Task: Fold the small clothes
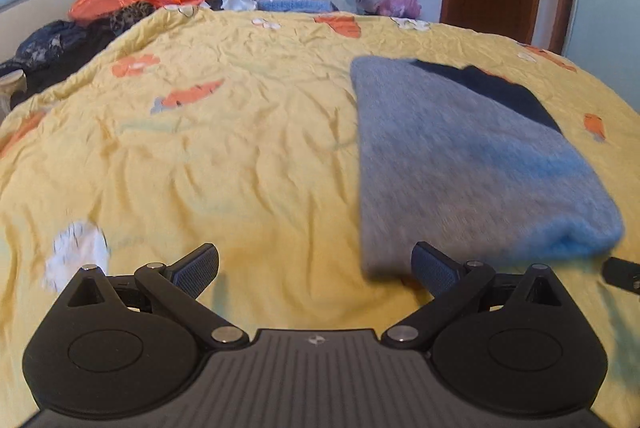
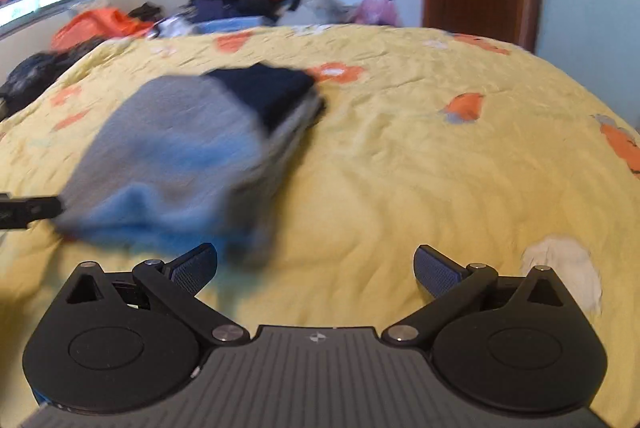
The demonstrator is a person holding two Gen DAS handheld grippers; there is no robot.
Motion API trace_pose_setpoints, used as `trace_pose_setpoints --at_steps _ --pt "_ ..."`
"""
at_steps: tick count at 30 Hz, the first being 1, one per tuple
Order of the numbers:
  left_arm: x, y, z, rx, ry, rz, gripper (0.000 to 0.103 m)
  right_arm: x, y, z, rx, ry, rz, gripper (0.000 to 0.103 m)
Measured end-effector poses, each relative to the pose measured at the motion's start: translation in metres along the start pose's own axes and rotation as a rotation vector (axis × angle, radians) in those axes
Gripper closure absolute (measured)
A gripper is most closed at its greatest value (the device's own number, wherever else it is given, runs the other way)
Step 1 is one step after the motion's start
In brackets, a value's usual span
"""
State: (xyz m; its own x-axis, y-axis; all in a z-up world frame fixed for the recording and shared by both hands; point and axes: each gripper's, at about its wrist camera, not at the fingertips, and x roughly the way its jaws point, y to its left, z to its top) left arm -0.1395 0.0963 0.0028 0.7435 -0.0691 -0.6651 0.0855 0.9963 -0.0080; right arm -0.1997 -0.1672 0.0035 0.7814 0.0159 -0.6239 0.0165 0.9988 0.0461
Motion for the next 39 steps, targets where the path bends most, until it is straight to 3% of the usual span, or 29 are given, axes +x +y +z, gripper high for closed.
trace_pose_setpoints --at_steps 3,9,15,21,39 --pt "-0.006 -0.018 -0.023 0.052 0.016 0.002 0.0 -0.005 0.023 -0.012 -0.047 0.007 0.0 0.0" --pt "-0.015 -0.028 -0.033 0.031 -0.008 0.0 0.0 0.002 0.054 -0.011 -0.09 0.016 -0.007 0.0" --pt "-0.011 -0.032 -0.034 -0.02 -0.045 0.05 0.0 0.015 0.051 -0.006 -0.077 0.05 0.02 0.0" --pt "-0.011 -0.025 -0.034 0.001 -0.054 0.008 0.0 0.014 0.052 -0.009 -0.069 0.04 0.009 0.0" --pt "-0.011 -0.025 -0.035 0.006 -0.051 0.005 0.0 0.012 0.054 -0.011 -0.044 0.032 -0.019 0.0"
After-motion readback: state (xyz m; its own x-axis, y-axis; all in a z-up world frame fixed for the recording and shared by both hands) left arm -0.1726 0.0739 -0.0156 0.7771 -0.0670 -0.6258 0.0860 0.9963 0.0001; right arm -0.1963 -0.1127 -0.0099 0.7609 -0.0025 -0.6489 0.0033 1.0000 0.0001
